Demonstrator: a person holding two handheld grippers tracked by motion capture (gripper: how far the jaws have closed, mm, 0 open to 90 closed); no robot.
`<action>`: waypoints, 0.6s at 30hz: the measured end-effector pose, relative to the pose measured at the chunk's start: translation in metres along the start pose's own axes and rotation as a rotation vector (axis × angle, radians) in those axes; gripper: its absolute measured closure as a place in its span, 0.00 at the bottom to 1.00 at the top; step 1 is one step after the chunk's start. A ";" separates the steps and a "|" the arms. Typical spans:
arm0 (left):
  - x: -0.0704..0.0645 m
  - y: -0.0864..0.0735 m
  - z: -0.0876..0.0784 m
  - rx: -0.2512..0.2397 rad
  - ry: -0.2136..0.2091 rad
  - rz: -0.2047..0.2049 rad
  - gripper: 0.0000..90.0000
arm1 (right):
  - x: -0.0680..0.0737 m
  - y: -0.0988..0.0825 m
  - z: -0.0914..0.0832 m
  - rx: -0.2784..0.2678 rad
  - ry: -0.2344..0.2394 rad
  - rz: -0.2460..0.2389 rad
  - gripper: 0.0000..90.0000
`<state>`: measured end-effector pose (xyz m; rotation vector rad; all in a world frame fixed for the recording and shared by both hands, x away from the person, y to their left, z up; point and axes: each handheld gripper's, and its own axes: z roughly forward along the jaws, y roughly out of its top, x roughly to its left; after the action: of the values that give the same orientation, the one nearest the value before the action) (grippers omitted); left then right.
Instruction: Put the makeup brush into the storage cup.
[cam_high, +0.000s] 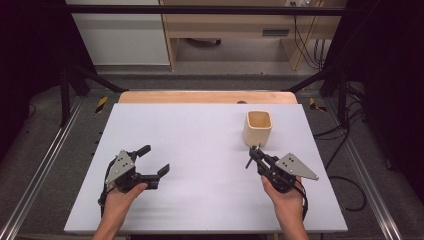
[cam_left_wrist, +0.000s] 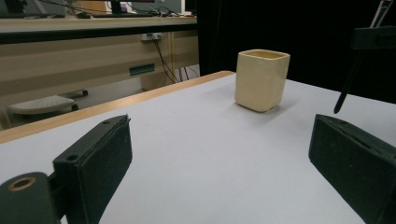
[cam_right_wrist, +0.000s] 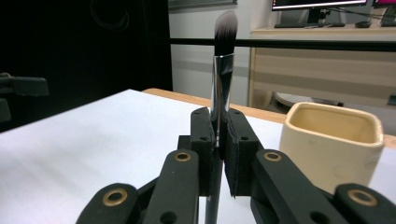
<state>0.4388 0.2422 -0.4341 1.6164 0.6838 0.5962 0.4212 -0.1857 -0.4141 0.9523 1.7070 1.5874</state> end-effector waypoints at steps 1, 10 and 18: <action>0.002 -0.001 -0.001 -0.003 0.006 -0.005 0.07 | 0.001 0.002 -0.001 0.002 -0.003 -0.009 0.93; 0.012 -0.006 -0.013 -0.025 0.022 -0.014 0.07 | 0.000 0.010 0.005 0.030 0.003 -0.057 0.92; 0.020 -0.005 -0.021 -0.044 0.041 -0.040 0.06 | -0.009 0.025 0.010 0.066 0.008 -0.095 0.92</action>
<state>0.4370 0.2712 -0.4363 1.5504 0.7268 0.6121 0.4370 -0.1866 -0.3909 0.8845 1.7931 1.4841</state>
